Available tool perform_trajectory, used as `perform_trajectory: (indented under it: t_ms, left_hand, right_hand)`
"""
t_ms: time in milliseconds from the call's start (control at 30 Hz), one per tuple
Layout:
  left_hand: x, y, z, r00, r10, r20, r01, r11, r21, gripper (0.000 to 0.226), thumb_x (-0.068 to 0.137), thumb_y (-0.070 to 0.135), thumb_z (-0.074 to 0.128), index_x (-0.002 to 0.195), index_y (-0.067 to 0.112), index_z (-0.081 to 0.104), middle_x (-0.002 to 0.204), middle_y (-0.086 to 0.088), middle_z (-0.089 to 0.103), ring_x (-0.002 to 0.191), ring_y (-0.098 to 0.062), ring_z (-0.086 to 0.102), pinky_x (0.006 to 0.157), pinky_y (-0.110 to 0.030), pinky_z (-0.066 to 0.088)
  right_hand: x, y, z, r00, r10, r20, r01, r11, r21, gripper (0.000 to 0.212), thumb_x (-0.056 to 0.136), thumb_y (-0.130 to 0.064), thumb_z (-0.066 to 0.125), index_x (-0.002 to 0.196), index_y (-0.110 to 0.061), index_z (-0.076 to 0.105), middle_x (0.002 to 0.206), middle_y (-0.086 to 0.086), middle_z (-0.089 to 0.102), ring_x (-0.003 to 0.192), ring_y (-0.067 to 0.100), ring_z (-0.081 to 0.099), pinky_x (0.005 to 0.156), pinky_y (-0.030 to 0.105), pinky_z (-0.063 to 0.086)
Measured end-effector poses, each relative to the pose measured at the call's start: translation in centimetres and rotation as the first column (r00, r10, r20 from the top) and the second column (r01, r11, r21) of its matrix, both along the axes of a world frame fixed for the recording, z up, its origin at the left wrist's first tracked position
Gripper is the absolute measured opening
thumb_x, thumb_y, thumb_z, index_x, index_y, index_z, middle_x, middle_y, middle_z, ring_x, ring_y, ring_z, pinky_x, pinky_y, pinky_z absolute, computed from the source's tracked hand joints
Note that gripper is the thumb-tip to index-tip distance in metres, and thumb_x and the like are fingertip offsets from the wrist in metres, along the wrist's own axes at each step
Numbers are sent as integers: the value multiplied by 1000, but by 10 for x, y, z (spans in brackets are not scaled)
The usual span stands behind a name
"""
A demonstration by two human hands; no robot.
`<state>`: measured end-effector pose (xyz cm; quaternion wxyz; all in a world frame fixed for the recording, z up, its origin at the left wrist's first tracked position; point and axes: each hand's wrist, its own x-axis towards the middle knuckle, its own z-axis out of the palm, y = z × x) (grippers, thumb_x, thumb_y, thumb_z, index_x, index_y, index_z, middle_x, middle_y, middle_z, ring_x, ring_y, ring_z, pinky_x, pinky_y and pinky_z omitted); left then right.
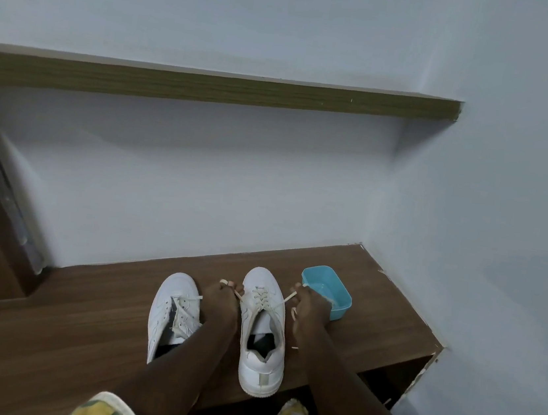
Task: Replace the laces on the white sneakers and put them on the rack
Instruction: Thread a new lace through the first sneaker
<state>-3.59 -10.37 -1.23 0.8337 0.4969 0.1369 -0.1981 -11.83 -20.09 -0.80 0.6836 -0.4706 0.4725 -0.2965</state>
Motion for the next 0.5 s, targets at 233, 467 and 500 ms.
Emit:
perform_trajectory:
  t_ms: [233,467,500]
  left_hand:
    - [5,-2,79,948,-21,316,-55,972,228,37,92,-9,41,60,7,52,66,-3,55,61,-16,56,61,-20,52]
    - [10,-16,167,848,-86,523,-53,968,246,25,94,-5,43,76,0,60,71,-5,58,64,-19,58,59,-14,52]
    - [10,-18,180,842,-83,533,-51,971,232,25,94,-6,41,77,1,59,72,-6,57,64,-18,57,55,-11,50]
  right_hand:
    - [14,-1,54,999,-9,-31,1,964,-267,16,84,-20,66,80,-7,76,80,9,70,79,20,59,86,38,46]
    - [18,-4,137,998,27,52,-2,899,-437,15,83,-15,67,85,-3,76,88,11,74,86,20,65,88,31,49]
    - [20,-4,151,997,24,75,13,892,-452,14,83,-13,67,84,-3,76,88,11,74,85,20,65,88,32,50]
